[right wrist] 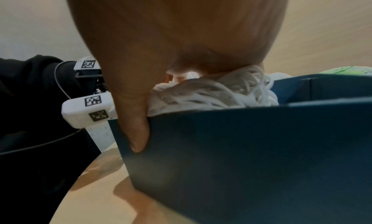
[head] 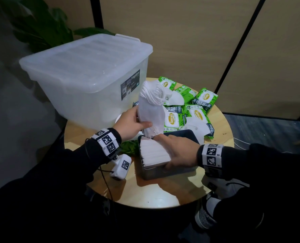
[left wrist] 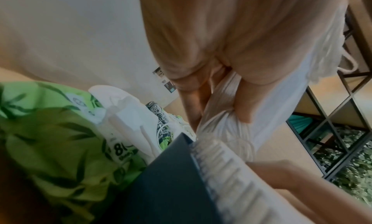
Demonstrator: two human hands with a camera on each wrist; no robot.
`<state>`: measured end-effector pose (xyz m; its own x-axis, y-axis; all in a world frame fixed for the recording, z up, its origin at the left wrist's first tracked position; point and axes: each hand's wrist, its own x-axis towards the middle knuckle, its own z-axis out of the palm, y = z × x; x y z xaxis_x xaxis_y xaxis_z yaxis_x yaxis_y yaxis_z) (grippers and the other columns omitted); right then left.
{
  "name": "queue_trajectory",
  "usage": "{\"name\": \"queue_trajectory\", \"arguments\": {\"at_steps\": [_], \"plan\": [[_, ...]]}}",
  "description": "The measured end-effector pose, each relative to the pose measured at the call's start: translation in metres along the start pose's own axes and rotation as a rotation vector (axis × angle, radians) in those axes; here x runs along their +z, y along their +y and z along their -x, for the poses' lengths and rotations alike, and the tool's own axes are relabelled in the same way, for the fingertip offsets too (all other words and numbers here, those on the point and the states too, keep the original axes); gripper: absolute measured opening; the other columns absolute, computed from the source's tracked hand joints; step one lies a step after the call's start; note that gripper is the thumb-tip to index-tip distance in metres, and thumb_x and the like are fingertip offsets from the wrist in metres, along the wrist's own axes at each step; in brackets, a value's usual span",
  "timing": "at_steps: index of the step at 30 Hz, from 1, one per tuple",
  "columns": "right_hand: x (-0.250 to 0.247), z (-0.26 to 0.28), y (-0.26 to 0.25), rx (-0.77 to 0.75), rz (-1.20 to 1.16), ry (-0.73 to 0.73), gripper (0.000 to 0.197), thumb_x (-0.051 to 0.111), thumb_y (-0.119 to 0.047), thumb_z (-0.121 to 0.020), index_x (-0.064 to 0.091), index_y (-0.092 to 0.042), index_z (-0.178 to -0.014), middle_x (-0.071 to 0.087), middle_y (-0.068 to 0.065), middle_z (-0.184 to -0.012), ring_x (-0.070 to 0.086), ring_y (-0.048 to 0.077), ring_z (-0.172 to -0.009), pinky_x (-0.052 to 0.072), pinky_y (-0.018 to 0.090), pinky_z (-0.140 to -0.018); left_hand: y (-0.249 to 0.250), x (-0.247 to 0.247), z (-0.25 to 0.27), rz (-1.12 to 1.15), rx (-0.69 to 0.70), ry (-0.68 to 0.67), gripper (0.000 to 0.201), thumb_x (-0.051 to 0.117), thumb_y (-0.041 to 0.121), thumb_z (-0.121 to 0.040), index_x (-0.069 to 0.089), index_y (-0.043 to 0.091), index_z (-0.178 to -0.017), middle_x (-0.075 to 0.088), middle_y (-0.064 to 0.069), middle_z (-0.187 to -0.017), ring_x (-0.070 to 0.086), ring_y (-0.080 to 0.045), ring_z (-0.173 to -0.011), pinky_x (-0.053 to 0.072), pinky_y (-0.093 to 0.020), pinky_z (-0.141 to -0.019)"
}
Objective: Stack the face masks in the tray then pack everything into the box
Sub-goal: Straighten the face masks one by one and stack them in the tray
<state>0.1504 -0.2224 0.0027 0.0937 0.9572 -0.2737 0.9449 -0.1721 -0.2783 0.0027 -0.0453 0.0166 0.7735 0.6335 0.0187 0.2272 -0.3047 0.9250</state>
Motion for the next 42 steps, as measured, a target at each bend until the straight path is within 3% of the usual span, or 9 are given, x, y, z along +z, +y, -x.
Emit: {"name": "queue_trajectory", "arguments": {"at_steps": [7, 10, 16, 18, 22, 26, 30, 36, 42], "plan": [[0.001, 0.004, 0.000, -0.001, 0.013, 0.035, 0.111, 0.087, -0.053, -0.064, 0.021, -0.037, -0.152, 0.059, 0.011, -0.122, 0.060, 0.033, -0.109, 0.050, 0.040, -0.089, 0.011, 0.009, 0.005, -0.274, 0.198, -0.001, 0.044, 0.081, 0.027, -0.082, 0.060, 0.033, -0.121, 0.075, 0.000, -0.104, 0.070, -0.025, -0.098, 0.058, -0.045, -0.087], [0.000, 0.005, -0.001, -0.008, 0.019, 0.040, 0.111, 0.088, -0.053, -0.065, 0.022, -0.037, -0.153, 0.059, 0.011, -0.124, 0.059, 0.032, -0.111, 0.049, 0.039, -0.090, 0.012, 0.010, 0.004, -0.280, 0.213, 0.010, 0.054, 0.081, 0.024, -0.084, 0.059, 0.029, -0.132, 0.076, -0.002, -0.108, 0.070, -0.025, -0.099, 0.058, -0.043, -0.087], [-0.004, 0.007, -0.002, -0.017, 0.015, 0.057, 0.108, 0.089, -0.054, -0.062, 0.030, -0.036, -0.150, 0.062, 0.009, -0.125, 0.061, 0.028, -0.111, 0.048, 0.035, -0.089, 0.011, 0.010, 0.001, -0.352, 0.239, 0.009, 0.050, 0.079, 0.028, -0.084, 0.058, 0.030, -0.130, 0.075, -0.005, -0.109, 0.069, -0.029, -0.102, 0.057, -0.044, -0.086], [-0.003, 0.007, -0.001, -0.020, 0.014, 0.066, 0.107, 0.090, -0.055, -0.061, 0.030, -0.036, -0.149, 0.062, 0.008, -0.123, 0.062, 0.029, -0.108, 0.048, 0.035, -0.086, 0.011, 0.009, 0.000, -0.340, 0.229, -0.019, 0.046, 0.080, 0.025, -0.083, 0.061, 0.031, -0.125, 0.076, 0.000, -0.107, 0.070, -0.025, -0.101, 0.057, -0.041, -0.087], [0.000, 0.007, 0.001, -0.035, 0.003, 0.078, 0.105, 0.090, -0.056, -0.060, 0.028, -0.035, -0.143, 0.063, 0.007, -0.123, 0.062, 0.029, -0.106, 0.043, 0.032, -0.080, 0.010, 0.006, -0.003, -0.308, 0.200, -0.078, 0.045, 0.083, 0.014, -0.082, 0.056, 0.046, -0.099, 0.068, 0.024, -0.095, 0.068, 0.002, -0.092, 0.053, -0.028, -0.081], [0.000, 0.008, 0.002, -0.031, -0.011, 0.071, 0.104, 0.090, -0.056, -0.058, 0.028, -0.036, -0.140, 0.063, 0.006, -0.124, 0.062, 0.029, -0.107, 0.044, 0.032, -0.081, 0.008, 0.012, -0.005, -0.317, 0.192, -0.039, 0.043, 0.082, 0.018, -0.083, 0.059, 0.037, -0.113, 0.070, 0.011, -0.099, 0.068, -0.016, -0.096, 0.053, -0.030, -0.083], [-0.001, 0.009, 0.003, -0.043, -0.015, 0.082, 0.106, 0.091, -0.051, -0.061, 0.032, -0.032, -0.147, 0.062, 0.005, -0.129, 0.061, 0.027, -0.111, 0.040, 0.028, -0.082, 0.009, 0.014, -0.005, -0.299, 0.191, -0.059, 0.041, 0.083, 0.018, -0.083, 0.055, 0.042, -0.103, 0.067, 0.023, -0.093, 0.064, 0.007, -0.085, 0.049, -0.020, -0.075], [0.002, 0.006, 0.005, -0.029, 0.010, 0.072, 0.110, 0.089, -0.056, -0.061, 0.032, -0.036, -0.152, 0.059, 0.005, -0.139, 0.060, 0.028, -0.119, 0.045, 0.033, -0.092, 0.012, 0.018, -0.004, -0.567, 0.183, -0.159, 0.049, 0.074, 0.043, -0.071, 0.064, 0.029, -0.117, 0.074, 0.001, -0.108, 0.066, -0.026, -0.102, 0.053, -0.037, -0.083], [0.002, 0.011, 0.004, -0.065, -0.016, 0.067, 0.110, 0.089, -0.056, -0.060, 0.031, -0.040, -0.151, 0.057, 0.002, -0.143, 0.059, 0.027, -0.121, 0.048, 0.037, -0.098, 0.021, 0.011, -0.010, -0.733, 0.181, -0.346, 0.050, 0.082, 0.041, -0.079, 0.060, 0.030, -0.122, 0.072, 0.003, -0.117, 0.064, -0.024, -0.104, 0.049, -0.034, -0.083]]}}
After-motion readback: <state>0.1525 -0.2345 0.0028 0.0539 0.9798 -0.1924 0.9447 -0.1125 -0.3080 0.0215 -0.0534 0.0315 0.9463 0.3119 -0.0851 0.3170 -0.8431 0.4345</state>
